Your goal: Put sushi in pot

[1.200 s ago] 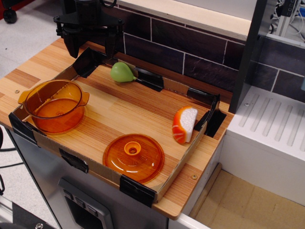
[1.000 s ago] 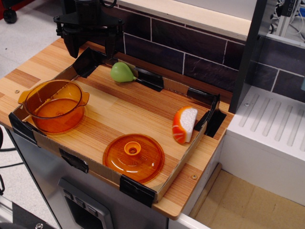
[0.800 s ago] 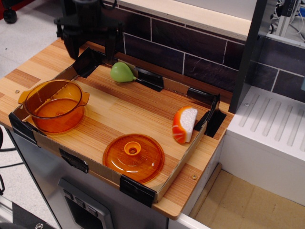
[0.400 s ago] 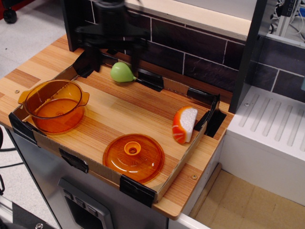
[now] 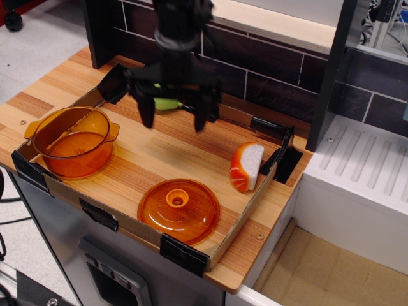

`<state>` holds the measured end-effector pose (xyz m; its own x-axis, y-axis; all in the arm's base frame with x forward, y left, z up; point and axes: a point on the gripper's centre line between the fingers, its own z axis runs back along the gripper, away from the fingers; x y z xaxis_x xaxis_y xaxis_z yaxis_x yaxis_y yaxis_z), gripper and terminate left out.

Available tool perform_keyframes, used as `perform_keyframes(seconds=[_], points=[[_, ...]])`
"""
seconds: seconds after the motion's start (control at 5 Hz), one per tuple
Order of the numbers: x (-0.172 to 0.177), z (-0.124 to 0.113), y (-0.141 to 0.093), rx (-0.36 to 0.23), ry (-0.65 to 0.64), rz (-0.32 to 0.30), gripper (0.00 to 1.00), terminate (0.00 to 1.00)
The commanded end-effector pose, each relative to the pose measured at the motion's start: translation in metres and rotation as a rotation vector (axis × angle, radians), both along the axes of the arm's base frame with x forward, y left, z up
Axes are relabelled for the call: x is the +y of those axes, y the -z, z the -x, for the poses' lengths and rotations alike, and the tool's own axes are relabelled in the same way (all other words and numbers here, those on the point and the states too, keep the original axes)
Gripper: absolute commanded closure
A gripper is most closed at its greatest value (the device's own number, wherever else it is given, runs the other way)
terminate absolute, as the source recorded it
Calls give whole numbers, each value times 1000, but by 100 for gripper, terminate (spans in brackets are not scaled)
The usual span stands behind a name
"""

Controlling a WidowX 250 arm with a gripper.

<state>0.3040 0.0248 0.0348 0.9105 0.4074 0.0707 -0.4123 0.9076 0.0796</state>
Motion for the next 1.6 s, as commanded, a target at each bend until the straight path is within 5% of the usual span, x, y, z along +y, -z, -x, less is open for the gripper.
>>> perform_keyframes(seconds=[0.0, 1.4], points=[[-29, 3, -21, -94, 64, 21, 0, 0], [-67, -15, 11, -82, 69, 44, 0, 0]])
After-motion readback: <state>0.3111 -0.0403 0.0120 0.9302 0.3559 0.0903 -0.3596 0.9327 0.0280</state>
